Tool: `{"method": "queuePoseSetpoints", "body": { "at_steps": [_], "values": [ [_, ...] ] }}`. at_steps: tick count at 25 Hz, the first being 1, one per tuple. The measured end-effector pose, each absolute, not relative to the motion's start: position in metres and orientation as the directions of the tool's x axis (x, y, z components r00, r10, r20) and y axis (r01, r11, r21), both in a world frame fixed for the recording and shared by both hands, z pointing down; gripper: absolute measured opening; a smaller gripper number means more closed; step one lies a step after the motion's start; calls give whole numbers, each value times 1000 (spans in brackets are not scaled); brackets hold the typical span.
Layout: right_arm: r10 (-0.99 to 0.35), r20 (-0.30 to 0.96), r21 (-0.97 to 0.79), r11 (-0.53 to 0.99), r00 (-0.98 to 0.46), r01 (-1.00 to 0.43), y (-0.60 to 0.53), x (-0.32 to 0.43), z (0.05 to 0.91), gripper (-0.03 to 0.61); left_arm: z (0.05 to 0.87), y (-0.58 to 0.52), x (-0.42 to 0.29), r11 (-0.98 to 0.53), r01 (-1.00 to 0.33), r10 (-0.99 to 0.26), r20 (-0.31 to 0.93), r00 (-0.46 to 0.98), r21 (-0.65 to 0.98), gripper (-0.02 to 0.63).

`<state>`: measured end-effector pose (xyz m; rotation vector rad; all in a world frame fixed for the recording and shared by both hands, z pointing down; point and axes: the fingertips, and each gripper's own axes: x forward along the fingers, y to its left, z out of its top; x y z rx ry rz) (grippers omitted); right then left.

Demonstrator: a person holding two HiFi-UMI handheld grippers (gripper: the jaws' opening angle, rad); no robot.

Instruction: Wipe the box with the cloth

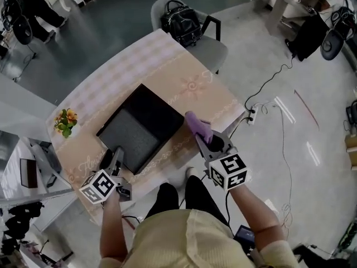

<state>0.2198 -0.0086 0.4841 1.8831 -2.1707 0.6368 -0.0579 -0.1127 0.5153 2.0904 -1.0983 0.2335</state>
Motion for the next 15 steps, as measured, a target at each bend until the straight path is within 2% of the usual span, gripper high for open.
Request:
{"method": "queuePoseSetpoints", "body": {
  "at_steps": [8,15],
  "values": [
    [-797,484,-216,292,-362,-932,-13,151,508,81,514,-112,-59,-369,-758,-607,478,635,538,261],
    [-705,492,-221,466,-511,-857,1,100,508,81,514,-111,-58,-377,-754,-605,473,641,538,261]
  ]
}}
